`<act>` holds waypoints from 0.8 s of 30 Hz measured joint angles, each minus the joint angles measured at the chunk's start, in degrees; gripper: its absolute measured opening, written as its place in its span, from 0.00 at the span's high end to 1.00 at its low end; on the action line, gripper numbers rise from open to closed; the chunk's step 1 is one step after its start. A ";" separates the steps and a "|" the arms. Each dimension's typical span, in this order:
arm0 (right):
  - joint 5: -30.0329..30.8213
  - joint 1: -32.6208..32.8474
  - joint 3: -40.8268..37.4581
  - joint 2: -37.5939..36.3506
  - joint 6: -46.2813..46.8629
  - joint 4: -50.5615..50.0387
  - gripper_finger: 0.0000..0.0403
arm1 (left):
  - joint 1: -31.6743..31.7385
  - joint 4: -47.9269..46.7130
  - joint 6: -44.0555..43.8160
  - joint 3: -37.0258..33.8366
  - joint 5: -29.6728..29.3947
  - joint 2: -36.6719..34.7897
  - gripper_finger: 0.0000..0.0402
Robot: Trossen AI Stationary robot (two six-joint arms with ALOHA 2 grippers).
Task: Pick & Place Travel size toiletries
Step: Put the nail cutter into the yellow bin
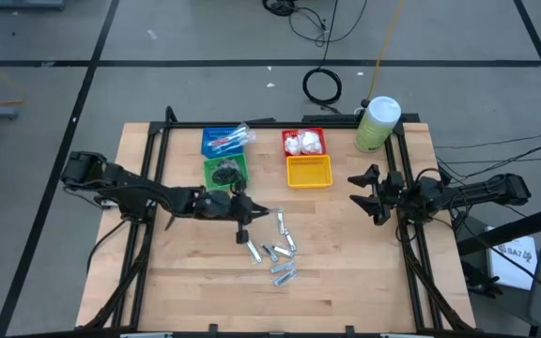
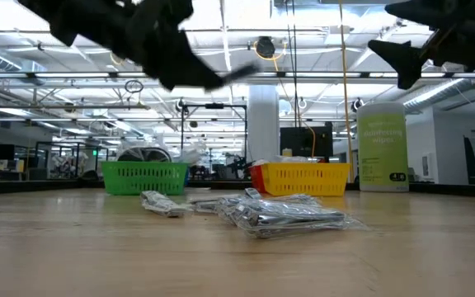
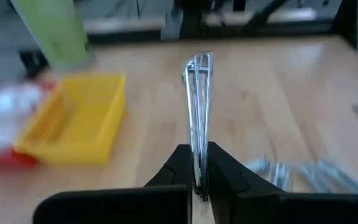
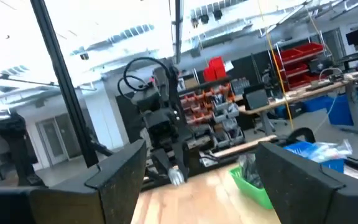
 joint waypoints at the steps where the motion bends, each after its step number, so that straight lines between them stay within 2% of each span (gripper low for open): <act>1: 0.02 0.00 -0.01 0.03 0.02 0.33 0.28 | 0.00 1.09 1.51 0.04 0.02 -0.48 0.96; 5: 0.73 0.00 -0.02 0.02 -0.10 1.66 0.28 | 0.66 5.34 5.59 0.04 0.64 -1.03 0.97; 11: 10.16 0.02 -0.02 1.97 -0.44 -1.15 0.28 | 3.16 11.97 6.28 0.04 8.83 -1.01 0.97; 15: 10.80 0.02 -0.02 7.81 2.35 1.40 0.28 | 4.49 16.45 7.99 0.04 12.74 -1.02 0.98; 24: 10.62 0.02 3.70 26.49 6.47 8.13 0.28 | 8.21 18.35 5.55 0.04 12.10 0.87 0.98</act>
